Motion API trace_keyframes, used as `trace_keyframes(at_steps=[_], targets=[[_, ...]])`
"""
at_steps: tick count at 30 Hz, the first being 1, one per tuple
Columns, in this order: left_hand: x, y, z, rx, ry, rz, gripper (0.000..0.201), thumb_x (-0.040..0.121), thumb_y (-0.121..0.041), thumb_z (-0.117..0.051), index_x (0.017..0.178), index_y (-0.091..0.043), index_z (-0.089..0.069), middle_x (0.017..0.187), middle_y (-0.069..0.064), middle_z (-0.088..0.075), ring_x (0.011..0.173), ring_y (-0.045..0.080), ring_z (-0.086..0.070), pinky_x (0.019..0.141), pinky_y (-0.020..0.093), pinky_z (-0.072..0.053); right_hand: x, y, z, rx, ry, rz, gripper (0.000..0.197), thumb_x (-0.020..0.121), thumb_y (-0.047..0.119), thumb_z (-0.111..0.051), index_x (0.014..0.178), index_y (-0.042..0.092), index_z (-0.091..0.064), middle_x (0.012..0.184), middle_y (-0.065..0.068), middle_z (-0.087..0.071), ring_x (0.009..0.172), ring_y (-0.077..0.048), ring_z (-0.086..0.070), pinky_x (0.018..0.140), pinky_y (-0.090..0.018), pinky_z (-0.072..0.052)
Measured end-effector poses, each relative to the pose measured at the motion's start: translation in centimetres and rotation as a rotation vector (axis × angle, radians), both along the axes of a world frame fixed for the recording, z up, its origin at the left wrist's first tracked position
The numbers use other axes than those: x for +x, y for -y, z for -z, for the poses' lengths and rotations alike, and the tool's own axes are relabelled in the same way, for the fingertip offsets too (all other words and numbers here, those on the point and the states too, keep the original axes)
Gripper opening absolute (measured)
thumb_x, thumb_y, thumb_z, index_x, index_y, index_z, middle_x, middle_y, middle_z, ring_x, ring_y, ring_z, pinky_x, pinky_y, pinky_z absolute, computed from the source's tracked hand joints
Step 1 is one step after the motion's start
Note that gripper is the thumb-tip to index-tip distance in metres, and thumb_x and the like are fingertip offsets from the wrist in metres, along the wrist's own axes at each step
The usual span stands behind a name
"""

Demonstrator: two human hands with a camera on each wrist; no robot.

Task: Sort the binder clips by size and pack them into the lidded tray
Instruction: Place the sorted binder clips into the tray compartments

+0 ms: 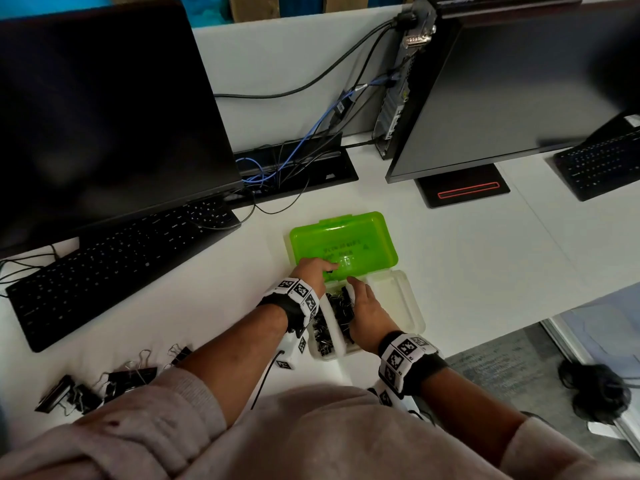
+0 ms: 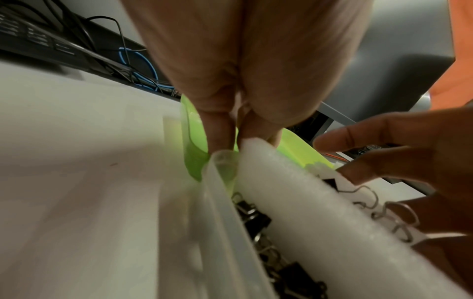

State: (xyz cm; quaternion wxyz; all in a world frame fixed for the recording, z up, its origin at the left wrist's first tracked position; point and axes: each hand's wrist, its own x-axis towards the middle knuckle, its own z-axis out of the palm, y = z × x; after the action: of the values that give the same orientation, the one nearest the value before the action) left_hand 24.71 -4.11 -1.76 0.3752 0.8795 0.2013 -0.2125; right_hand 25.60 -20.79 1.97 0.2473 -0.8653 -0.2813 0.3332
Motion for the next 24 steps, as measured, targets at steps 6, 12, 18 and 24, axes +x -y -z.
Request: trace_keyframes(at_steps=[6, 12, 18, 24], targets=[[-0.1, 0.4, 0.2, 0.053, 0.092, -0.074, 0.037, 0.087, 0.003, -0.053, 0.115, -0.016, -0.067, 0.127, 0.015, -0.06, 0.111, 0.029, -0.06, 0.096, 0.025, -0.046, 0.4, 0.4, 0.1, -0.01, -0.02, -0.028, 0.081, 0.078, -0.008, -0.051, 0.147, 0.003, -0.009, 0.148, -0.022, -0.024, 0.133, -0.035, -0.039, 0.107, -0.033, -0.034], [-0.3, 0.8, 0.0, 0.053, 0.157, -0.135, 0.023, 0.089, -0.002, -0.054, 0.098, -0.01, -0.073, 0.111, 0.013, -0.069, 0.101, 0.027, -0.065, 0.093, 0.03, -0.05, 1.0, 1.2, -0.6, -0.02, 0.019, -0.037, 0.081, 0.077, -0.007, -0.049, 0.147, 0.006, -0.009, 0.139, -0.031, -0.042, 0.129, -0.036, -0.045, 0.102, -0.038, -0.04], [-0.3, 1.0, 0.4, -0.009, 0.141, -0.116, 0.028, 0.09, 0.002, -0.048, 0.112, -0.003, -0.065, 0.112, 0.02, -0.066, 0.104, 0.029, -0.063, 0.09, 0.028, -0.047, 1.4, 1.8, -0.7, -0.059, 0.044, 0.048, 0.069, 0.08, -0.004, -0.047, 0.142, 0.01, -0.023, 0.126, -0.026, -0.056, 0.118, -0.036, -0.054, 0.096, -0.043, -0.047], [-0.1, 1.4, 0.6, -0.013, 0.117, -0.106, 0.025, 0.089, -0.011, -0.062, 0.112, -0.001, -0.064, 0.119, 0.017, -0.064, 0.111, 0.028, -0.059, 0.097, 0.03, -0.044, -0.1, 1.8, -0.1, -0.186, 0.027, 0.027, 0.066, 0.082, 0.009, -0.058, 0.14, 0.011, -0.024, 0.11, -0.023, -0.063, 0.098, -0.036, -0.063, 0.08, -0.039, -0.049]])
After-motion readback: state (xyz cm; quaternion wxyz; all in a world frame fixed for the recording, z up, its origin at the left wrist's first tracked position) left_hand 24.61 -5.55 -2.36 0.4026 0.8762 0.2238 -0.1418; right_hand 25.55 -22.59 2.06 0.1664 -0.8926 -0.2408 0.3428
